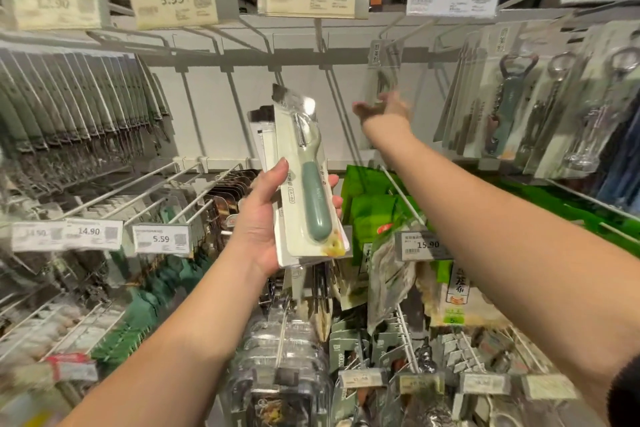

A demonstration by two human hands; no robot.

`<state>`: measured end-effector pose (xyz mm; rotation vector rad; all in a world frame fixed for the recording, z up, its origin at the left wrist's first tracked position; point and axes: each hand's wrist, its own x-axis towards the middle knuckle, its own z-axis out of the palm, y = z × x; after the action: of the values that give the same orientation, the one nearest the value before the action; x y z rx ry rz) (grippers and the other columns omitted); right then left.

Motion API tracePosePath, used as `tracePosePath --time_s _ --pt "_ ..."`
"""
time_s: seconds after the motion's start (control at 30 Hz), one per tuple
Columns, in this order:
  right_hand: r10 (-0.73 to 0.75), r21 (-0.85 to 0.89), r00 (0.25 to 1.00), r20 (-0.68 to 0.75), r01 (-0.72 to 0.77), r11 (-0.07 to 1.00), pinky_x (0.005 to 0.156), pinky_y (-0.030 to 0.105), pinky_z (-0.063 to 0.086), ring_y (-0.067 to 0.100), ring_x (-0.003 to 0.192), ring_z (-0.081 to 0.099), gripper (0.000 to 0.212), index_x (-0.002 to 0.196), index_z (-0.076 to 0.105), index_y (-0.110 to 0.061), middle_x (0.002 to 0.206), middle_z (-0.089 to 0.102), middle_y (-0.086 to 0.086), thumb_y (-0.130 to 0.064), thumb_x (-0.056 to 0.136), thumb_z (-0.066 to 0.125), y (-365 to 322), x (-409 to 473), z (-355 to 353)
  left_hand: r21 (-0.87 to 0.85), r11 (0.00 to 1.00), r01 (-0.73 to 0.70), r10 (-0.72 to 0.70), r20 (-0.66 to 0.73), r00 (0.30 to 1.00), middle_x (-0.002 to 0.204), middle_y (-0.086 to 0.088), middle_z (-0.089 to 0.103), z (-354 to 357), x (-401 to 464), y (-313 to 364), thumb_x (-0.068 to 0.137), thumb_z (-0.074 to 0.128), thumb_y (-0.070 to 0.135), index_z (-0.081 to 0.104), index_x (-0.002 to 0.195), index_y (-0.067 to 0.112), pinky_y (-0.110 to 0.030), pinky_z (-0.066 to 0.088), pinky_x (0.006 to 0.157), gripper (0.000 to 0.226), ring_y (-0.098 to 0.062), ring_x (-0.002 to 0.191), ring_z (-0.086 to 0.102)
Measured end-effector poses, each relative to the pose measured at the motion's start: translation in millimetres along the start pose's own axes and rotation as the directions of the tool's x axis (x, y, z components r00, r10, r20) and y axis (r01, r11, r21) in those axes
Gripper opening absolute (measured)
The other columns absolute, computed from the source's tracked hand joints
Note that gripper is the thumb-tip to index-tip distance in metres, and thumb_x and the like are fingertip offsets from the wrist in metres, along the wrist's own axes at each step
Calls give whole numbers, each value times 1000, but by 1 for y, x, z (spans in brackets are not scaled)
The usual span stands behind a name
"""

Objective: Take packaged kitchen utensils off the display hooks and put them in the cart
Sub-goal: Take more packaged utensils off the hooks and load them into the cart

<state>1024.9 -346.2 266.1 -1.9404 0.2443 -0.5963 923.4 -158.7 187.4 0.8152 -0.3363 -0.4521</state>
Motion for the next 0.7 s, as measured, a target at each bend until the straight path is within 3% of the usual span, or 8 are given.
tracePosePath --time_s 0.07,0.13,0.23,0.33,0.4,0.5,0.63,0.7 --pt "-58 29 983 174 54 998 90 38 51 24 105 63 43 122 57 -15 113 63 3 -47 93 60 -5 -45 -7 17 1000 -1 2 -32 999 103 -16 72 1 -10 -3 63 86 44 76 106 4 -42 60 78 59 -30 82 70" --pt "-51 35 929 367 41 999 89 40 52 20 99 65 54 121 60 -18 104 64 -1 -61 89 57 -8 -90 -16 56 998 10 -6 -68 998 99 -14 73 6 -22 -7 79 67 43 77 102 6 -40 59 76 44 -29 80 69" --pt "16 38 834 552 -44 998 80 35 51 16 87 62 62 115 67 -23 92 63 -6 -75 84 55 -5 -138 -27 176 984 24 -3 -117 993 86 -10 73 16 -38 -16 81 65 35 77 97 10 -37 60 69 32 -25 72 69" --pt "70 -13 801 595 -77 997 67 24 45 1 79 58 36 101 64 -30 85 61 -18 -63 91 57 1 -165 -37 291 953 79 -19 -204 979 83 -9 75 21 -52 -27 72 74 34 69 110 9 -40 59 69 46 -26 72 72" --pt "151 -44 782 605 -157 987 74 30 52 5 84 59 38 108 67 -25 93 66 -14 -58 89 63 5 -177 -43 303 949 87 -21 -214 977 89 -11 77 23 -60 -37 69 75 34 66 117 10 -43 60 69 55 -29 79 75" --pt "221 -94 758 614 -207 974 85 36 49 6 90 56 44 117 67 -21 104 67 -9 -54 88 67 10 -190 -47 241 966 97 -43 -220 975 92 -16 77 24 -72 -47 71 71 30 66 117 6 -44 63 71 53 -30 80 75" --pt "237 -94 758 608 -228 969 85 36 48 9 89 58 44 118 68 -17 98 68 -8 -50 89 68 15 -198 -51 250 960 130 -67 -246 967 109 -21 74 22 -78 -55 70 74 36 63 125 2 -55 53 97 65 -38 104 70" --pt "251 -47 763 596 -279 959 84 38 47 13 86 61 39 109 70 -17 85 72 -7 -49 87 70 15 -200 -52 244 958 151 -86 -256 963 109 -21 74 24 -80 -55 73 72 38 65 122 3 -55 52 98 61 -38 104 71"
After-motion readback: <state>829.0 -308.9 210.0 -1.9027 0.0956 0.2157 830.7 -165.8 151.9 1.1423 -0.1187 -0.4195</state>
